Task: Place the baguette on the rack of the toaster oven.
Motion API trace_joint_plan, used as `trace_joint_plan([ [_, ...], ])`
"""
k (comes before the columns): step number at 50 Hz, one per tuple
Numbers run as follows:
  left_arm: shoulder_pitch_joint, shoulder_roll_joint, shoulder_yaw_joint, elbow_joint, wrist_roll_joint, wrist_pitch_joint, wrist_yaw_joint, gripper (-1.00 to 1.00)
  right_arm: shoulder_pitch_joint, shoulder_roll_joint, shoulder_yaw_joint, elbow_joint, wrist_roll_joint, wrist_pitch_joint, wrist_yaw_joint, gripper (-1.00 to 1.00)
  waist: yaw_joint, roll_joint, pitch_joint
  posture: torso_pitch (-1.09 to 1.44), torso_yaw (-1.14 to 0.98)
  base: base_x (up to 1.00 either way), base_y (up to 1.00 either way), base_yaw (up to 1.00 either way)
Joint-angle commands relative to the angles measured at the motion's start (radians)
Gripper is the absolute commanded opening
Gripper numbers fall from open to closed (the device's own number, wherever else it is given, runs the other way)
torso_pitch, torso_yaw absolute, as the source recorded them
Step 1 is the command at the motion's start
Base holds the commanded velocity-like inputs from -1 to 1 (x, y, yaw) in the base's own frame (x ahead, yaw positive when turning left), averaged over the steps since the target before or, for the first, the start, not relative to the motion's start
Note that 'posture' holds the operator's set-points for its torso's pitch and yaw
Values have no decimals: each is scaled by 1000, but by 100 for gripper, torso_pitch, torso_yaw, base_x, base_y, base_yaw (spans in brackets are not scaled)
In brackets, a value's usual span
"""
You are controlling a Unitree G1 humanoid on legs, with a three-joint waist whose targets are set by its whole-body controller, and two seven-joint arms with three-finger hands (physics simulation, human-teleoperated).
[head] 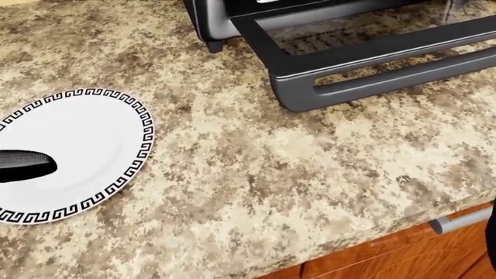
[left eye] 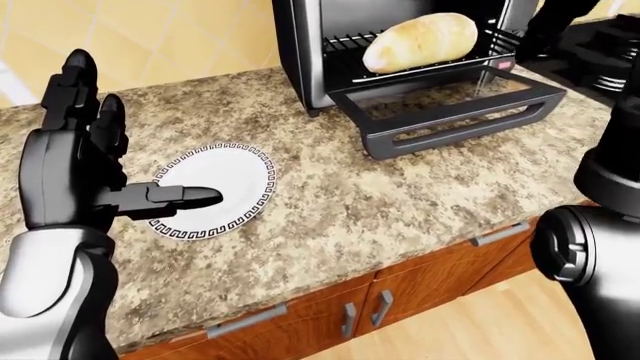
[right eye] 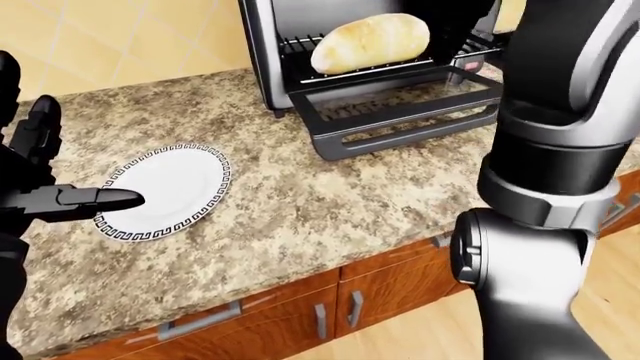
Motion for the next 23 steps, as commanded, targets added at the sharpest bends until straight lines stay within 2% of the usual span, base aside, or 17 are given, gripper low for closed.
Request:
trace_joint_plan([
  [1, -19, 13, 5, -22, 7, -31, 4, 100, -26, -15, -16, -66, 10, 42, 34, 100, -1, 1, -25, 0, -22, 0, 0, 0],
  [14, -13, 7, 7, -19, 8, -39, 0, 100, 90, -106, -72, -397, 49, 206, 218, 100, -4, -3, -22, 0, -22, 0, 0, 0],
  [23, -11, 8, 6, -17, 11, -42, -2, 100, 199, -150, -103, -573, 62, 310, 283, 100, -4, -5, -23, 0, -22, 0, 0, 0],
])
